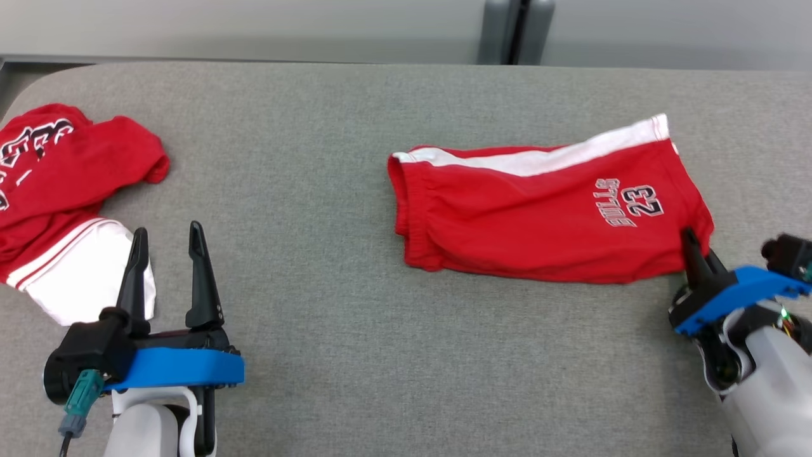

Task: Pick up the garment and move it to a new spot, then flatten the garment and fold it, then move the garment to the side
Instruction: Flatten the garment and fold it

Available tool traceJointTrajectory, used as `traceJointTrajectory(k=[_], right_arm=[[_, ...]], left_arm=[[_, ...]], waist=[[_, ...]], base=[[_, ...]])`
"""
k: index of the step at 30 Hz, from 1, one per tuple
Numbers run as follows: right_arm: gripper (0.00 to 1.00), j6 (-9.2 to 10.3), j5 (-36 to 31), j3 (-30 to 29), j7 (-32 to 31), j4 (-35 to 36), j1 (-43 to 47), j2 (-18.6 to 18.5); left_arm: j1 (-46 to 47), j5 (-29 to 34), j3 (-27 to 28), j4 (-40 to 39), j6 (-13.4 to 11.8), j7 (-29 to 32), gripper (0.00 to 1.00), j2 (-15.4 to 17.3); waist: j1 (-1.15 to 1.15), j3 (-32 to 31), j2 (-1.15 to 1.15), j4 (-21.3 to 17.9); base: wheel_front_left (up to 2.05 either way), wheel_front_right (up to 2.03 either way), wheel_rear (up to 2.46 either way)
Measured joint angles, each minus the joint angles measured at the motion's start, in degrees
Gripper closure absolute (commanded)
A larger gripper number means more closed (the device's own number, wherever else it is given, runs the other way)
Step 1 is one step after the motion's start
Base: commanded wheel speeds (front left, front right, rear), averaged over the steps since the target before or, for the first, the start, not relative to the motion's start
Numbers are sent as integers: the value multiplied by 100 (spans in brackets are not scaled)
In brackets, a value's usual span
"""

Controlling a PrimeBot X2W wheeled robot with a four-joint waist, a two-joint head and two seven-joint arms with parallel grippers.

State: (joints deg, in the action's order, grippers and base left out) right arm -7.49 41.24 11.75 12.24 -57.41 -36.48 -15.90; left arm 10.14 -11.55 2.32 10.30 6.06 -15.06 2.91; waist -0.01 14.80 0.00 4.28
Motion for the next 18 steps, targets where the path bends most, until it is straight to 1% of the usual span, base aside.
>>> traceJointTrajectory(k=[4, 9, 14, 18], right_arm=[[100, 0, 236, -130, 89, 230, 490, -112], [100, 0, 364, -256, 124, 381, 889, -221], [100, 0, 358, -376, 168, 446, 970, -248], [100, 1, 165, -397, 201, 543, 849, -247]], left_arm=[[-121, 18, 53, -16, 0, 0, 0, 1], [-194, 47, 70, -29, 3, 0, 0, 1], [-247, 49, 56, -27, 3, 0, 0, 0], [-270, 49, 32, -14, 3, -1, 0, 0]], waist=[[0, -138, 0, -120], [0, -237, 0, -202], [0, -282, 0, -200], [0, -329, 0, -177]], base=[[0, 0, 0], [0, 0, 0], [0, 0, 0], [0, 0, 0]])
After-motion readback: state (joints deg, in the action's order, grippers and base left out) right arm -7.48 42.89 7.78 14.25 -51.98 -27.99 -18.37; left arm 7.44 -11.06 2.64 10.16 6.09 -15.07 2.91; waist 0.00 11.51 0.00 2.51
